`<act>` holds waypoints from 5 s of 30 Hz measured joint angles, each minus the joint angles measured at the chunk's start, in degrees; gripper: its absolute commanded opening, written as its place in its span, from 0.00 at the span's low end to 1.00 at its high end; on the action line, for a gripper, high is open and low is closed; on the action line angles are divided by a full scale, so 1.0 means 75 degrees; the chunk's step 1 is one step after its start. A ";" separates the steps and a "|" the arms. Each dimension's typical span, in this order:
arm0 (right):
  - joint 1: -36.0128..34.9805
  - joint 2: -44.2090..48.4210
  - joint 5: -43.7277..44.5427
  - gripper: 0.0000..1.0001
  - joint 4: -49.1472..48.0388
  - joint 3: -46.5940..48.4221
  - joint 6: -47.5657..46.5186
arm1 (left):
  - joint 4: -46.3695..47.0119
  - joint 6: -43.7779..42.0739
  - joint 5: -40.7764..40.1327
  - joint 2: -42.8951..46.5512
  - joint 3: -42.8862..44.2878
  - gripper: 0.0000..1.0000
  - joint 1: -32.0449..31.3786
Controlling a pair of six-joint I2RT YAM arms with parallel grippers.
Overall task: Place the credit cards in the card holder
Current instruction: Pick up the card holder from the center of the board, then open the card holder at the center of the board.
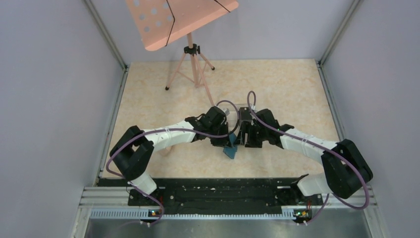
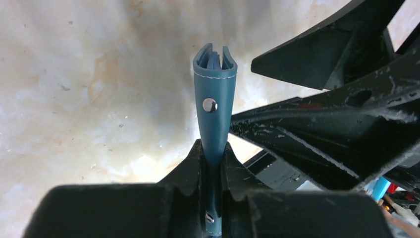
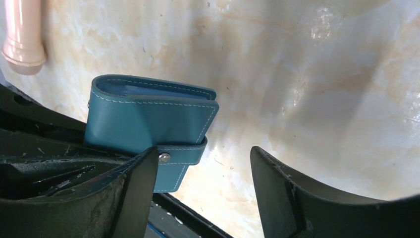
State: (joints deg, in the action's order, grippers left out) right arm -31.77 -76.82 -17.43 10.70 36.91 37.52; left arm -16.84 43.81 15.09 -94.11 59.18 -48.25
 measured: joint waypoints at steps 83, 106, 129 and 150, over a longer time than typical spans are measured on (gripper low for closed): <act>0.1865 0.1874 -0.2876 0.85 -0.0743 -0.0134 -0.0423 | 0.2226 0.0455 0.0807 0.2320 -0.1810 0.00 0.0201; -0.0015 -0.0082 -0.0484 0.80 0.1364 0.1253 -0.0723 | -0.1250 -0.0583 -0.1422 0.0909 0.0574 0.00 -0.0519; -0.0152 -0.0755 0.1084 0.61 0.2407 0.1894 -0.1396 | -0.1786 -0.0822 -0.1635 0.0277 0.1253 0.00 -0.0944; -0.0254 0.0318 0.0542 0.68 0.2139 0.1571 -0.1099 | -0.1781 -0.0629 -0.1501 0.0265 0.1236 0.00 -0.0973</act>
State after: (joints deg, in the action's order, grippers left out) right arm -33.67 -74.43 -13.37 26.74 48.69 29.28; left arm -30.20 39.09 3.84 -92.12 68.45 -55.55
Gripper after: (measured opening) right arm 0.695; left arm 0.096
